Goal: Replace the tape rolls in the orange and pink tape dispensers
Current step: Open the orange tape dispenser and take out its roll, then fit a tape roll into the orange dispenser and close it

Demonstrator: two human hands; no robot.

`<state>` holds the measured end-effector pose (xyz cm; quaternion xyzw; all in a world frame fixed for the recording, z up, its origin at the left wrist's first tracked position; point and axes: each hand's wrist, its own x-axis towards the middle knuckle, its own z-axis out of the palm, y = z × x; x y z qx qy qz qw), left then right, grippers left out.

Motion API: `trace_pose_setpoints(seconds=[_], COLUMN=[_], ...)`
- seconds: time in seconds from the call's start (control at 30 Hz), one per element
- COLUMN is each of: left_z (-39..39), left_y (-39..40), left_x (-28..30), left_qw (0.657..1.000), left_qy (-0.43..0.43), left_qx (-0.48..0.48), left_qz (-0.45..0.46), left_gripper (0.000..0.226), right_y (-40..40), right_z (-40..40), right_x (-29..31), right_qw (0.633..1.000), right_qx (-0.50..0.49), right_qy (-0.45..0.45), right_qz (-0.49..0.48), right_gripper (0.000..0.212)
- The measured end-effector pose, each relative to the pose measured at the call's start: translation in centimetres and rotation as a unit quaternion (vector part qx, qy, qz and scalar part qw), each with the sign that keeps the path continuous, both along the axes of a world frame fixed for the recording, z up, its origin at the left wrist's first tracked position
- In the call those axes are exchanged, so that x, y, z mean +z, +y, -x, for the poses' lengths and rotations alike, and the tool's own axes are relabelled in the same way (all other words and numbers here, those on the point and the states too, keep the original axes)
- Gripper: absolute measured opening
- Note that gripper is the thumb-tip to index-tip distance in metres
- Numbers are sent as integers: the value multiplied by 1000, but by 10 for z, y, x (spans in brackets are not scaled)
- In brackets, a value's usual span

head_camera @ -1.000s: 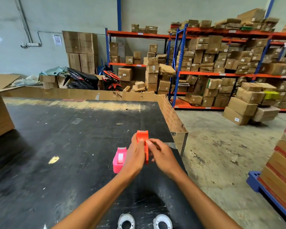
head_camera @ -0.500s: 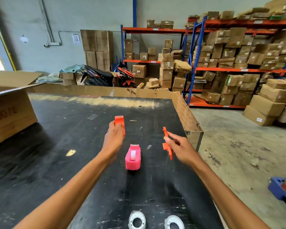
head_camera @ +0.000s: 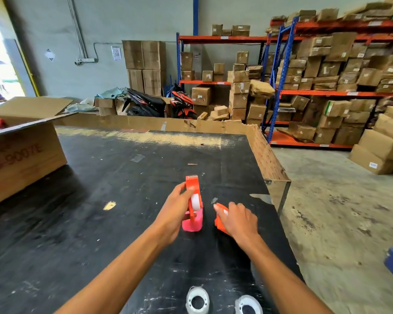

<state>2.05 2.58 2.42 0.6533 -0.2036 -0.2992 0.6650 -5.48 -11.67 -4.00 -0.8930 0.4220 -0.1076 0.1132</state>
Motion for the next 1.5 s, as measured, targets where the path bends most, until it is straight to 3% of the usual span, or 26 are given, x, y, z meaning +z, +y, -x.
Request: trace_pose_setpoints(seconds=[0.1,0.2,0.27,0.37,0.53,0.6,0.67,0.77,0.97,1.13,1.2,1.27,1.33,1.4,1.5], left_z=[1,7,12,25,35,34,35,45,67,66,65,62,57,53,47], left_y=[4,7,7,9,25,34,44,57,85,111,119,129,140,148,159], left_x=[-6,-6,-5,0,-3,-9,-17,-23,-23,-26,-27,-26,-25,-24,-21], left_qw=[1000,999,998,994,987,988,987,984,981,983,982,982,983,984,985], left_qy=[-11,3,7,20,18,7,16,38,52,52,62,65,66,64,62], left_qx=[-9,-32,-51,-94,-144,-144,-153,-170,-179,-167,-163,-162,-157,-150,-139], left_qz=[-1,14,22,49,70,56,45,37,61,61,65,66,68,69,77], left_gripper=[32,31,31,27,29,33,38,47,33,17,19,27,34,36,36], right_y=[0,12,26,47,60,61,61,67,93,123,134,140,145,149,169], right_z=[12,28,39,56,98,123,150,180,188,161,149,142,138,135,126], right_x=[15,41,55,63,68,62,46,25,25,33,25,18,18,22,43], right_qw=[990,929,896,888,883,920,973,983,978,984,982,987,994,994,924], right_qx=[35,132,203,250,187,134,80,6,-43,48,59,42,31,26,69], right_qy=[-123,-272,-274,-263,-313,-256,-92,93,145,168,178,151,98,-23,-250], right_qz=[-53,-216,-283,-284,-295,-266,-195,-158,-141,-33,-21,-23,-39,-100,-280], right_gripper=[44,42,35,31,29,28,27,34,49,69,58,39,34,33,21])
